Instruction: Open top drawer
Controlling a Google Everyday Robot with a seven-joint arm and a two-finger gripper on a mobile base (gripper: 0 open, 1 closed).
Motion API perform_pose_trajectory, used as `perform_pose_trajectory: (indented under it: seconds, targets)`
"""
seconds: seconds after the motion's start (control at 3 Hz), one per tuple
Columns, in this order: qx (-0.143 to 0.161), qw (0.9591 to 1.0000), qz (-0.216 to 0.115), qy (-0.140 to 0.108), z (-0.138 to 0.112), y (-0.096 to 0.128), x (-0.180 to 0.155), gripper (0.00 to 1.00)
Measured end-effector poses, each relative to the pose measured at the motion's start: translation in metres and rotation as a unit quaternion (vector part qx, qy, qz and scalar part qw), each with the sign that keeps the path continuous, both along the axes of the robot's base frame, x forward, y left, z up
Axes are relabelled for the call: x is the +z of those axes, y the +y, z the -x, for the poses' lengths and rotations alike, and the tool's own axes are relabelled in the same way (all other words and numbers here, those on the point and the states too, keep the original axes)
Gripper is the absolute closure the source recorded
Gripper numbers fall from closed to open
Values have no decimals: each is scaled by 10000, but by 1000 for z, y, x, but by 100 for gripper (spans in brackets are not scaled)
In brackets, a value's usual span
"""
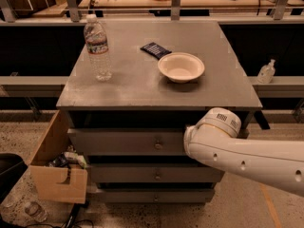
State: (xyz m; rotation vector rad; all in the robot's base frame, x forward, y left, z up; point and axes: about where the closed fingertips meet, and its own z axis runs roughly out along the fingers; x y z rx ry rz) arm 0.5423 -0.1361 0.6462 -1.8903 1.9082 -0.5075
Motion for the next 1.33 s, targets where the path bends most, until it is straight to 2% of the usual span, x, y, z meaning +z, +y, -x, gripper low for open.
perform_pose_trajectory:
  seconds: [1.33]
  targets:
    - [1,10000,0,1,0,0,0,100]
